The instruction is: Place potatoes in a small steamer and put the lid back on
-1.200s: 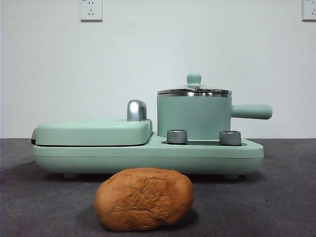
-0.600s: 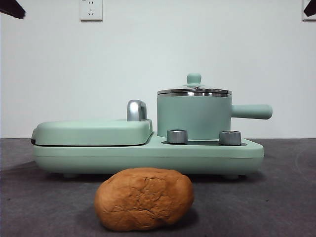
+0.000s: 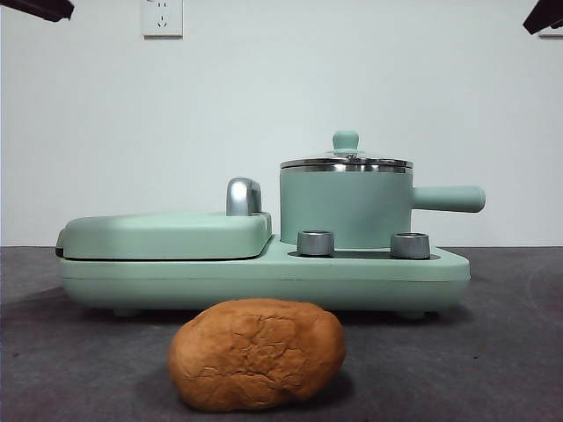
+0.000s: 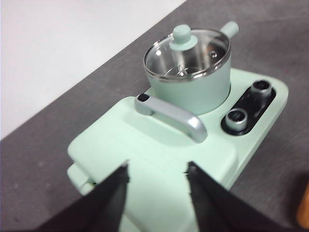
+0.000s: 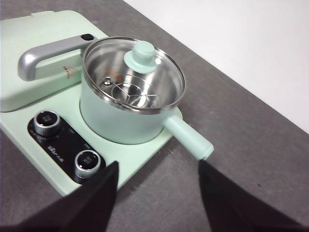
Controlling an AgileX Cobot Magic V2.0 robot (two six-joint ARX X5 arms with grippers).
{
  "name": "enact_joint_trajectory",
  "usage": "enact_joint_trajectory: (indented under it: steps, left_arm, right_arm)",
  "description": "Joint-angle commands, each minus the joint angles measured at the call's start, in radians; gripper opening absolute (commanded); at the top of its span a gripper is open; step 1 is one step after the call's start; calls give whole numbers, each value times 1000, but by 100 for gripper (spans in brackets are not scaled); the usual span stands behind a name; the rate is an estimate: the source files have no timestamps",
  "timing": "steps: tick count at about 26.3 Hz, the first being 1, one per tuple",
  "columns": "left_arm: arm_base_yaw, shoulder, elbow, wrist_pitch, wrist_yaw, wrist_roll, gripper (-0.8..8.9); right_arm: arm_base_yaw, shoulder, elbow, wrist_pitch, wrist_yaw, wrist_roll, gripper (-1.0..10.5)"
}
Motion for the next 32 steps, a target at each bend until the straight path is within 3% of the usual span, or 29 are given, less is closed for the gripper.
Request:
enact_joint_trajectory:
  steps: [1, 7, 12, 22, 32]
  left_arm:
    - [-11, 5, 23, 21, 1, -79, 251]
    - [-26, 11, 23, 35, 1, -95, 250]
    - [-63, 80, 23, 152, 0, -162, 250]
    - [-212, 384, 107, 402, -81, -267, 250]
    - [-305, 729, 341, 417, -82, -278, 250]
  right_arm:
    - [16, 4, 21, 5, -2, 18, 291]
    - [40, 4, 21, 6, 1, 100, 290]
    - [39, 4, 21, 12, 0, 151, 290]
    - [39, 4, 21, 22, 0, 188, 290]
    - [39, 4, 21, 27, 0, 231, 290]
